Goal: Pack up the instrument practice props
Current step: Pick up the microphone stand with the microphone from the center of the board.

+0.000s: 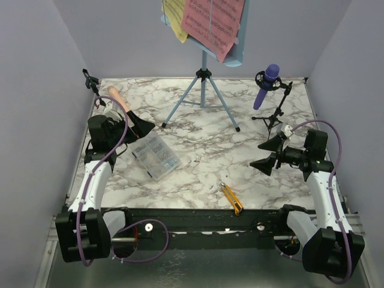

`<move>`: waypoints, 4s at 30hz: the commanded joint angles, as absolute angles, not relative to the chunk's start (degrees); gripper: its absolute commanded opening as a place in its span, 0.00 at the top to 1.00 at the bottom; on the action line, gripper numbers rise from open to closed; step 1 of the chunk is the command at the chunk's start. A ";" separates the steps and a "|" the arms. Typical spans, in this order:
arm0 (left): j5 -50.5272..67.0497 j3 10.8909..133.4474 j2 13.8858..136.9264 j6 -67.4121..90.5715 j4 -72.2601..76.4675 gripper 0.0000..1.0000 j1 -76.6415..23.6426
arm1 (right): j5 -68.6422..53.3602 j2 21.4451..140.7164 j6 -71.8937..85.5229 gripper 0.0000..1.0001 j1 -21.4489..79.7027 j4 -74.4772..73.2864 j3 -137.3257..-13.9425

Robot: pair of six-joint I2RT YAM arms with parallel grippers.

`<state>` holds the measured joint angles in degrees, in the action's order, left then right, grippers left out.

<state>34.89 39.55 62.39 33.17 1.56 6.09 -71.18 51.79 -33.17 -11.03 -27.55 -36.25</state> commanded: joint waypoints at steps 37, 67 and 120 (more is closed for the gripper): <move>37.44 36.76 59.52 29.62 5.28 0.01 3.96 | -74.71 49.14 -31.36 0.00 -26.19 -23.29 -32.43; 44.49 35.99 51.51 35.38 10.14 0.01 -2.99 | -70.11 57.67 -26.02 0.00 -26.28 -32.47 -58.12; 43.79 35.33 49.68 35.42 11.09 0.01 -2.99 | -65.88 95.97 -23.73 0.51 -21.51 -8.19 -72.99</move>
